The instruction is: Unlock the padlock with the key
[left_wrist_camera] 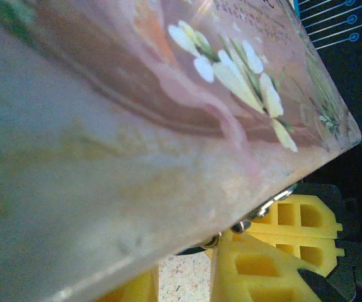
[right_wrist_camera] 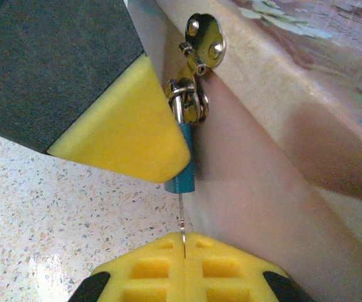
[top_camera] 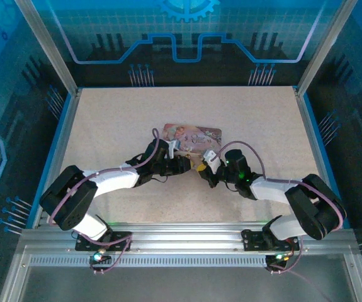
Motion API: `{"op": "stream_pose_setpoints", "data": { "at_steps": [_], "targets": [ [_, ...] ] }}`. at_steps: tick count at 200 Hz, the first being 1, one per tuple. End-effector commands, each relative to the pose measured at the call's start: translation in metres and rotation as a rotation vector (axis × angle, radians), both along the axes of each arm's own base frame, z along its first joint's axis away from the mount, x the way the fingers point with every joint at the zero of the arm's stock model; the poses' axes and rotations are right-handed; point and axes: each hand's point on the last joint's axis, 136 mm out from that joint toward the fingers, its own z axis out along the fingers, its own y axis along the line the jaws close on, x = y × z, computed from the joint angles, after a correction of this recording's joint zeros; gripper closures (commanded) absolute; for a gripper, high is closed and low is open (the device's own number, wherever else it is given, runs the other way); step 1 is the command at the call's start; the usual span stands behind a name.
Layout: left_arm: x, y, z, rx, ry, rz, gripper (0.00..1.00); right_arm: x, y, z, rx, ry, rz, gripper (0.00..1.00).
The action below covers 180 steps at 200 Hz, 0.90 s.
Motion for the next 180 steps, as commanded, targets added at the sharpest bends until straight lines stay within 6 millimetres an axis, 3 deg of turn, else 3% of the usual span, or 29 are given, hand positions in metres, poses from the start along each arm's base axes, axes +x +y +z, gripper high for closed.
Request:
{"op": "stream_pose_setpoints", "data": {
  "at_steps": [1, 180],
  "targets": [
    [-0.001, -0.015, 0.033, -0.084, -0.048, -0.06, 0.78, 0.016, 0.007, 0.023, 0.044, -0.069, 0.007, 1.0],
    [-0.001, -0.018, 0.032, -0.081, -0.038, -0.075, 0.78, 0.031, 0.01, 0.031, 0.058, -0.063, 0.078, 1.0]
  ]
}}
